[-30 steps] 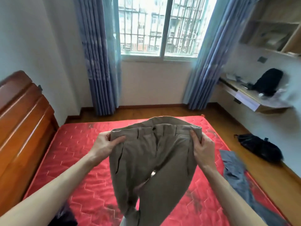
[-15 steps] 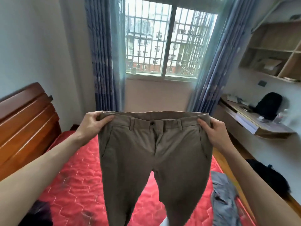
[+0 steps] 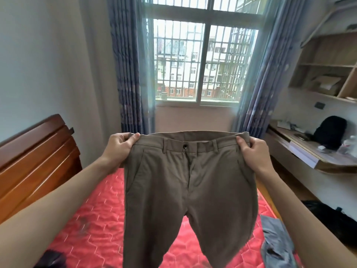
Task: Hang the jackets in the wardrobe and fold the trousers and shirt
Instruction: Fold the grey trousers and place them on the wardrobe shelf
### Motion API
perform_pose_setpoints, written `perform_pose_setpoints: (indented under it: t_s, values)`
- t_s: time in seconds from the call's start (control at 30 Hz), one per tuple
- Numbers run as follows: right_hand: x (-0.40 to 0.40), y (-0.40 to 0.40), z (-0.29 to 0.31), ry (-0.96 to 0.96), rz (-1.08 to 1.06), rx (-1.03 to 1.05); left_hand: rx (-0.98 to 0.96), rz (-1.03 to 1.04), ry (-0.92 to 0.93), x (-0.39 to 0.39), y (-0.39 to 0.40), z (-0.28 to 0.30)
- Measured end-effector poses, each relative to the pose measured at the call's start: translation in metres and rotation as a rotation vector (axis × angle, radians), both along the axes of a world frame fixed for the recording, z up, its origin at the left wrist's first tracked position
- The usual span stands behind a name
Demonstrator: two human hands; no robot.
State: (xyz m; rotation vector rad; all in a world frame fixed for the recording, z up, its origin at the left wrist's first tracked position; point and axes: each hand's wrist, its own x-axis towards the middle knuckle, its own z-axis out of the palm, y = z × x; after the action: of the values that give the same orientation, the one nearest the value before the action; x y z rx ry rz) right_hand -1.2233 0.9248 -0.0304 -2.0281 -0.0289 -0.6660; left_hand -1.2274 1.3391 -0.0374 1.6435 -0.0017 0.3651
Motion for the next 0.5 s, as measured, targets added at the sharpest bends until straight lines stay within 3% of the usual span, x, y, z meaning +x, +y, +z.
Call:
perform_pose_setpoints:
  t_s: [0.23, 0.5]
  values:
    - [-0.020, 0.054, 0.011, -0.154, -0.154, -0.050, -0.056, 0.114, -0.037, -0.006, -0.065, 0.007]
    - [-0.038, 0.130, -0.002, -0.353, -0.023, -0.030, -0.055, 0.025, -0.095, -0.027, -0.115, 0.018]
